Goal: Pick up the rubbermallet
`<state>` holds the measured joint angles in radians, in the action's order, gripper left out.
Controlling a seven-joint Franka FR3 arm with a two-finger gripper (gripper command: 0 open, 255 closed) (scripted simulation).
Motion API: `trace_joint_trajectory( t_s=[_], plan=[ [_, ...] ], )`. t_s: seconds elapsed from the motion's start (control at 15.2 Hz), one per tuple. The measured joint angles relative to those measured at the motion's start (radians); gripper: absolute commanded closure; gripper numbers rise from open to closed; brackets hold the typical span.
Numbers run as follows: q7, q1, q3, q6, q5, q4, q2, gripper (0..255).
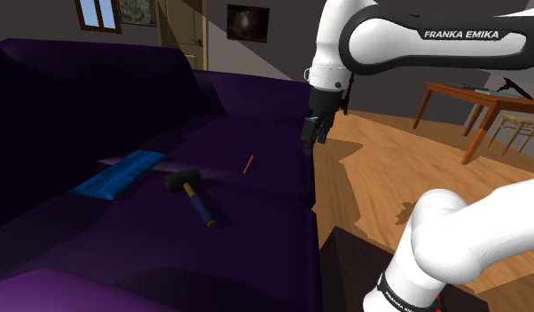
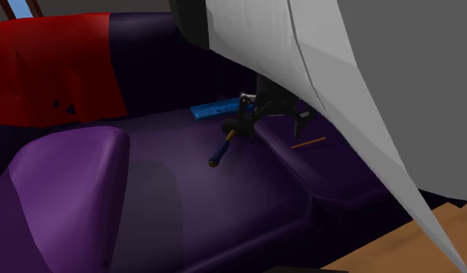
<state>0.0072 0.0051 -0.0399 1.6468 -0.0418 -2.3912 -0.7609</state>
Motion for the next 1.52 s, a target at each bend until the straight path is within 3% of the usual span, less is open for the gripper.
trace_joint_trajectory(
  t_s=[0.26,0.66,1.52],
  plan=[
    [0.039,0.002,-0.022,0.053,0.018,0.005,0.061,0],
    [0.135,0.001,-0.070,0.202,0.048,0.048,0.256,0],
    [0.344,0.002,-0.143,0.439,0.036,0.298,0.745,0]
  ],
)
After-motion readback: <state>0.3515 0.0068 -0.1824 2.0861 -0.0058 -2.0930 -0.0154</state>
